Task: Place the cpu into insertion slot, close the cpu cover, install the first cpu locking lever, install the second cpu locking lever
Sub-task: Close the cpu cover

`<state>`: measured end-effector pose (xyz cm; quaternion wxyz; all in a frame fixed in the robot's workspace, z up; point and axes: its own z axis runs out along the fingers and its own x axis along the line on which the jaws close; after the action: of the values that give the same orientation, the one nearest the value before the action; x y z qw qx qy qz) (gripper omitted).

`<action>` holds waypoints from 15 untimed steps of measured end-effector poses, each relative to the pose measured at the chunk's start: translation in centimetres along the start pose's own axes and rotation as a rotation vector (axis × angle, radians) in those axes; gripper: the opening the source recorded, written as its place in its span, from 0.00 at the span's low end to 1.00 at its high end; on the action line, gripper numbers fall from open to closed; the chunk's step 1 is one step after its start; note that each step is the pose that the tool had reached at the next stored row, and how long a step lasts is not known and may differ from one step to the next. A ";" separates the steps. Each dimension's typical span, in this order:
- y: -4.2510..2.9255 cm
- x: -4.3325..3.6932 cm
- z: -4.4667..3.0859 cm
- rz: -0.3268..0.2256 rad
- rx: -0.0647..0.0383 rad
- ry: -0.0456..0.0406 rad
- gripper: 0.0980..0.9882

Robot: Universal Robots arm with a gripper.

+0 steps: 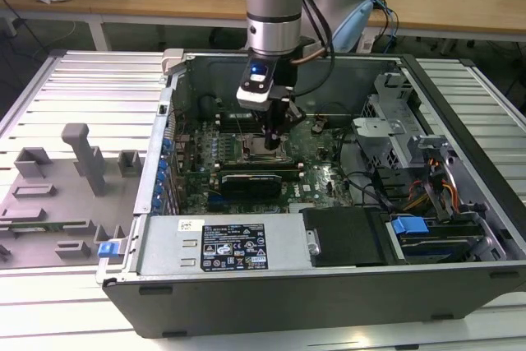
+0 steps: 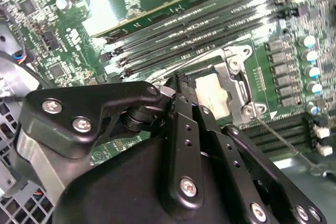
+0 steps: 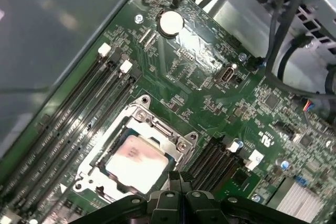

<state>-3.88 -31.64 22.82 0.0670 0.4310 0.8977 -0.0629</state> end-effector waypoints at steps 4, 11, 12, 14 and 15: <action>0.00 0.00 0.00 -0.078 0.002 -0.0235 0.01; 0.00 0.00 0.01 -0.243 0.001 -0.0685 0.01; 0.00 0.00 0.01 -0.267 -0.002 -0.0722 0.01; 0.02 0.00 0.02 -0.298 -0.008 -0.0756 0.01; 0.00 0.00 0.01 -0.301 -0.010 -0.0745 0.01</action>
<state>-3.88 -31.65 22.82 0.0921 0.2887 0.9493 -0.0839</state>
